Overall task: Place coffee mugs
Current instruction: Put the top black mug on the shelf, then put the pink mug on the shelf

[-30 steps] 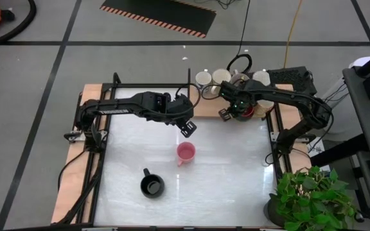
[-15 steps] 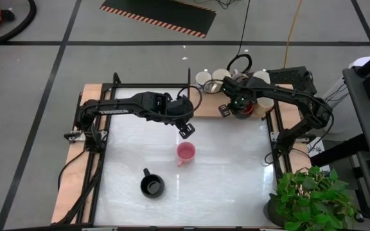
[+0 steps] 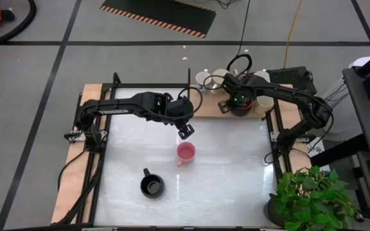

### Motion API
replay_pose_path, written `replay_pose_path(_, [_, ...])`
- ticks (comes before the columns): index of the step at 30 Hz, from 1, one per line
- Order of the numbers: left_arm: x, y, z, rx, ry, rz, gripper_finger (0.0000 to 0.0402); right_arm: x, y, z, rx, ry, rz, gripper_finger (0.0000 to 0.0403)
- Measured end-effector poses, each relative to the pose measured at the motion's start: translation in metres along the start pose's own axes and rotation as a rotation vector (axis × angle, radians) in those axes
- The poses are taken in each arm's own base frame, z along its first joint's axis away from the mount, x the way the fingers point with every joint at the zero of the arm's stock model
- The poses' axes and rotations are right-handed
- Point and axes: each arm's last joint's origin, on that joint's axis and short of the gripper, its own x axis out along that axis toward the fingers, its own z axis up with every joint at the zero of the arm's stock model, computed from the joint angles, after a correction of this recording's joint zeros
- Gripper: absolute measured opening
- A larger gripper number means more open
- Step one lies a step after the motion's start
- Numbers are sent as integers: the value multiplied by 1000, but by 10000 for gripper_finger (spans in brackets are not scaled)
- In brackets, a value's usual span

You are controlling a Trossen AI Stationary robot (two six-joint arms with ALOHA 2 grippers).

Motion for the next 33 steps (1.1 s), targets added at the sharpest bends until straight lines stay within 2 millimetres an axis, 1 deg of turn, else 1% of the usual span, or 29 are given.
replay_pose_path(3, [0, 0, 0, -3, 0, 0, 63, -2, -2, -2, 21, -1, -15, 97])
replay_pose_path(6, [0, 0, -1, -7, 10, -6, 63, -13, -5, -5, 39, -40, -19, 117])
replay_pose_path(11, [0, 1, -4, -33, 46, 2, 63, -39, -11, -14, 64, -133, 26, 157])
replay_pose_path(16, [0, 1, -3, -44, 38, -4, 63, -68, -18, -24, 102, -258, 112, 189])
replay_pose_path(18, [1, -1, -2, -15, 30, -20, 63, -79, -17, -26, 95, -329, 153, 196])
replay_pose_path(20, [5, -4, -2, 0, 20, -63, 63, -88, -17, -27, 76, -411, 170, 200])
replay_pose_path(23, [13, -7, -5, -1, 53, -134, 63, -98, -15, -27, 48, -501, 208, 200])
replay_pose_path(25, [18, -10, -9, -22, 102, -199, 63, -103, -13, -29, 13, -526, 251, 201])
replay_pose_path(28, [31, -14, -22, -77, 221, -280, 63, -109, -10, -35, -64, -524, 306, 201])
replay_pose_path(31, [45, -18, -38, -161, 361, -337, 63, -109, -9, -40, -102, -506, 299, 201])
replay_pose_path(33, [52, -20, -47, -191, 410, -337, 63, -109, -9, -41, -108, -499, 297, 201])
